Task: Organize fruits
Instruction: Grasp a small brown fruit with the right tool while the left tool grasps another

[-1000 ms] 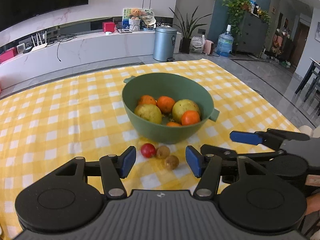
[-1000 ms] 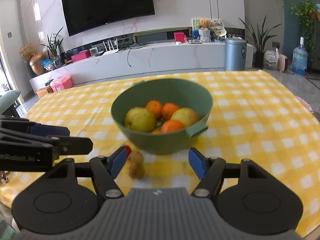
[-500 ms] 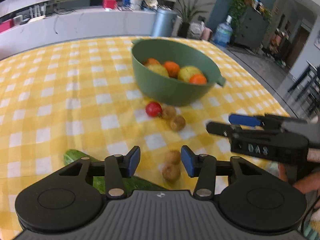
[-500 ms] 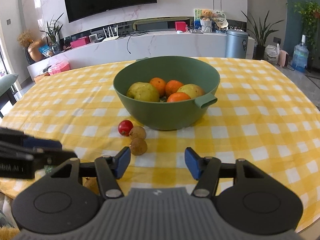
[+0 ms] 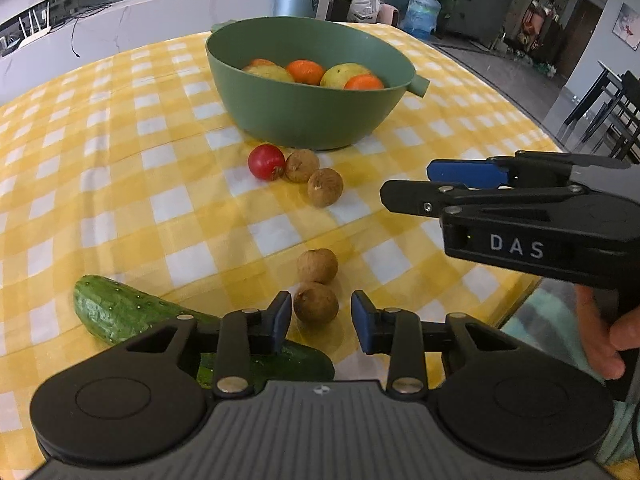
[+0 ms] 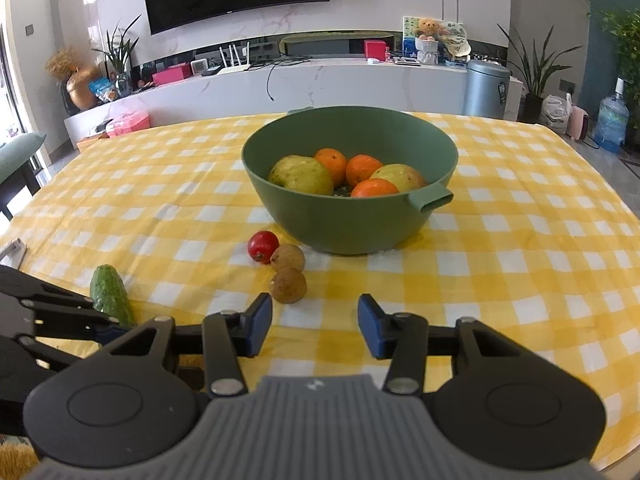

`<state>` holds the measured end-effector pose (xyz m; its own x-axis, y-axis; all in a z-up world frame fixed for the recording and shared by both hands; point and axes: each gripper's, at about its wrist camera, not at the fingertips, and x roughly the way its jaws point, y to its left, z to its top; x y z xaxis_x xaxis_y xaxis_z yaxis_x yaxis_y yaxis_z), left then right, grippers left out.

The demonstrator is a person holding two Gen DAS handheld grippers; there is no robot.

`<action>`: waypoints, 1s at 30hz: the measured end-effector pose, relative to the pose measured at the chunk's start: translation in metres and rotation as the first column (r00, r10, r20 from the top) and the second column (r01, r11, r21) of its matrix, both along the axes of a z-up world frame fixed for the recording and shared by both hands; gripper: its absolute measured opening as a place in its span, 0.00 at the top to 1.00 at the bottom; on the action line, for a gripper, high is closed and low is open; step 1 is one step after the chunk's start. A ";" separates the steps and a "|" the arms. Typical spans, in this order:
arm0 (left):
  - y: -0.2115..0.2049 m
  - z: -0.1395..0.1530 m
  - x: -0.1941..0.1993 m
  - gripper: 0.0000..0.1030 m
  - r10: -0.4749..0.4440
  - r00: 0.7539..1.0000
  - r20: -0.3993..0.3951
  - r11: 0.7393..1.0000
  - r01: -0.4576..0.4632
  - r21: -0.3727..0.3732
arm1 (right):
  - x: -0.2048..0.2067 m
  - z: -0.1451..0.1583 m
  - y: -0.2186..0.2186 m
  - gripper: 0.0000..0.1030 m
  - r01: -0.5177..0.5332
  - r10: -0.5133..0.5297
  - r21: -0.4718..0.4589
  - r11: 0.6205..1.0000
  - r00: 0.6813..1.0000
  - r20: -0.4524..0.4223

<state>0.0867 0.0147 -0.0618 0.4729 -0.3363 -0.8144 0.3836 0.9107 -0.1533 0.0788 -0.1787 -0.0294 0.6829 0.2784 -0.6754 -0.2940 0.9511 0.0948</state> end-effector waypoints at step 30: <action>0.041 0.016 0.014 0.73 0.235 0.970 0.065 0.972 -0.232 -0.046 | -0.001 -0.012 0.032 0.67 -0.220 0.219 -0.011 0.975 0.975 -0.040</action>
<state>0.1003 0.0558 -0.0454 0.5966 -0.2399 -0.7658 0.1720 0.9703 -0.1700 0.0778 -0.1469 -0.0418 0.5799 0.4082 -0.7051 -0.4922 0.8652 0.0960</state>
